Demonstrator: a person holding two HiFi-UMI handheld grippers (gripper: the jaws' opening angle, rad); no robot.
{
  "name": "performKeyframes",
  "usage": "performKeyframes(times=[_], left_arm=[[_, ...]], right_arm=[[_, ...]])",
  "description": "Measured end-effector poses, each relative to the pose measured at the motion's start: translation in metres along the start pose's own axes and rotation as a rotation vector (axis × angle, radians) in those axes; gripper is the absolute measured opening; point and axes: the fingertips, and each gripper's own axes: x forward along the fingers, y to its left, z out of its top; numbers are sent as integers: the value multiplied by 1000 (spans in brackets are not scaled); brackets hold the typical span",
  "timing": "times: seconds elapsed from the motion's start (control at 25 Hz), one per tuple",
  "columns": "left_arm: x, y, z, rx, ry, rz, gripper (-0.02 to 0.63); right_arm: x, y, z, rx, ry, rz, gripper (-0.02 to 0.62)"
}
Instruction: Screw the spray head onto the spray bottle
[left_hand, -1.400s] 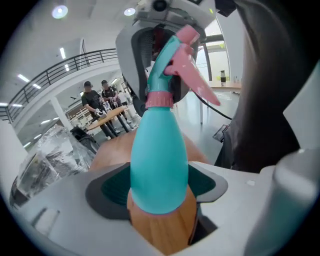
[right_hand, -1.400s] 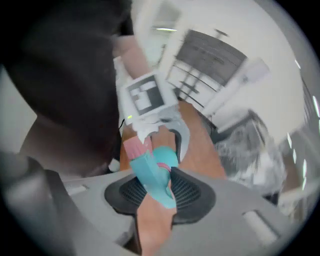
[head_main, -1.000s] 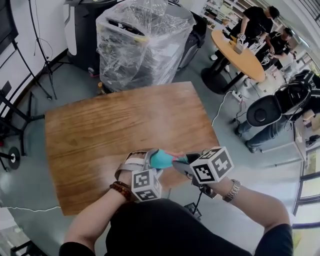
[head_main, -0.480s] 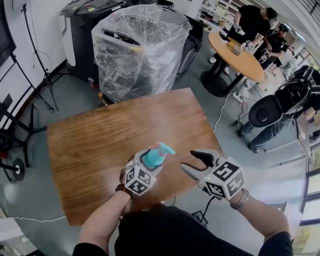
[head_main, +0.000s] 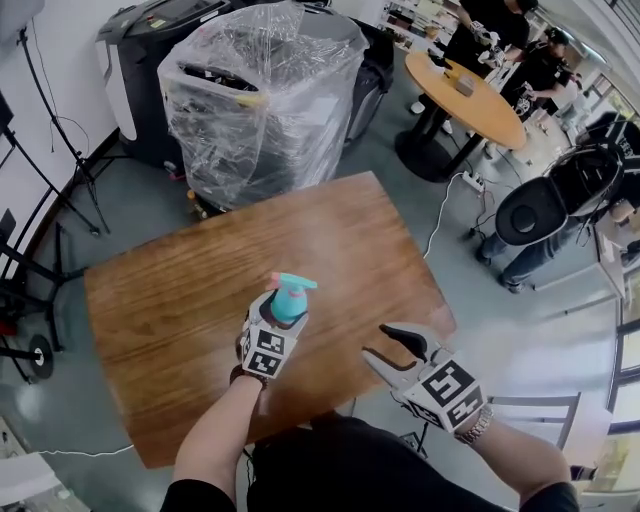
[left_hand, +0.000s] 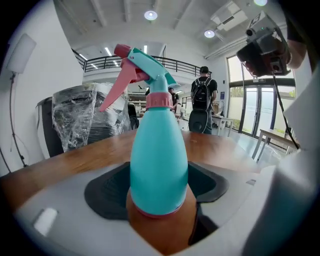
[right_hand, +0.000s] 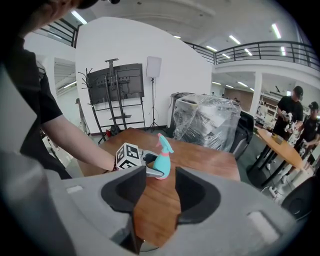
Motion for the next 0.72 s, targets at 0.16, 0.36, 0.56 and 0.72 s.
performKeyframes(times=[0.16, 0.36, 0.56, 0.72], left_arm=[[5, 5, -2, 2, 14, 2, 377], [-7, 3, -10, 2, 84, -20, 415], [-69, 1, 0, -19, 64, 18, 343], [-118, -16, 42, 0, -19, 24, 93]], right_arm=[[5, -5, -8, 5, 2, -1, 172], [17, 1, -3, 24, -50, 3, 159], [29, 15, 8, 30, -147, -10, 51], [42, 29, 12, 48, -222, -13, -8]])
